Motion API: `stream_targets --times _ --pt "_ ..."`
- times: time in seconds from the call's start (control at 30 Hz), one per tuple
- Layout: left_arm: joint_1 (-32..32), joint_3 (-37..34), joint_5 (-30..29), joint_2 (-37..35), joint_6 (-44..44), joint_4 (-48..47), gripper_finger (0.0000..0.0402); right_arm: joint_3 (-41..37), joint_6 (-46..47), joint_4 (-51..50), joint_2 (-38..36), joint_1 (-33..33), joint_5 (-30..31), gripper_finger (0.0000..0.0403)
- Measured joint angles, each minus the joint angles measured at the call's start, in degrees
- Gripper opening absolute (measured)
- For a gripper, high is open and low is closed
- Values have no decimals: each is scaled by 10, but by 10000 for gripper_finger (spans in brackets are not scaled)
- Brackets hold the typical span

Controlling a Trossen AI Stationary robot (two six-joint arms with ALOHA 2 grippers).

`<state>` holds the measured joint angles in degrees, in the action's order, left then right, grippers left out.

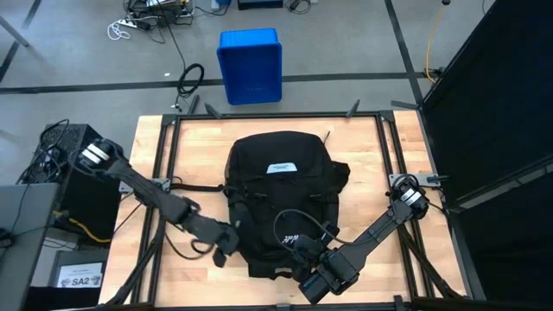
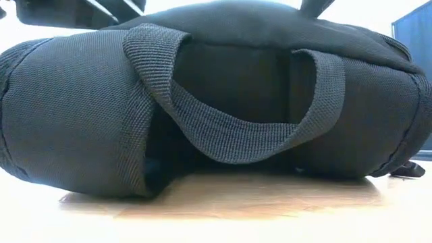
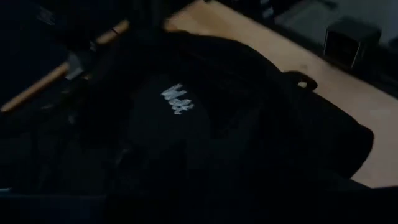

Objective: Unpack backpack
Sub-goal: Open the black backpack

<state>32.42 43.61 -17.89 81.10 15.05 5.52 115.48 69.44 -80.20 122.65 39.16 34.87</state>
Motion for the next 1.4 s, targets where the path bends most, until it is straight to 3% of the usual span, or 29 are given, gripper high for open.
stream_targets --times 0.23,0.43,0.53,0.63,0.7,0.77,0.93,1.2,1.4 --pt "-1 113 11 106 28 -73 184 0 -6 1 0 1 0 0" --pt "-36 145 3 149 34 -117 180 0 -12 8 0 2 5 0" --pt "-53 145 -3 150 41 -132 147 0 -12 9 0 4 5 0" --pt "-63 145 -9 143 43 -146 64 0 -12 9 0 6 5 0" --pt "-67 145 -16 131 43 -150 19 0 -12 9 0 7 5 0" --pt "-68 145 -23 119 43 -155 8 0 -11 9 0 9 5 0" --pt "-53 145 -54 52 41 -214 3 0 6 8 0 13 3 0" --pt "24 142 -118 -86 5 -312 1 0 54 -27 0 15 9 0" --pt "83 142 -185 -146 -39 -380 0 -13 65 -34 0 13 15 0"
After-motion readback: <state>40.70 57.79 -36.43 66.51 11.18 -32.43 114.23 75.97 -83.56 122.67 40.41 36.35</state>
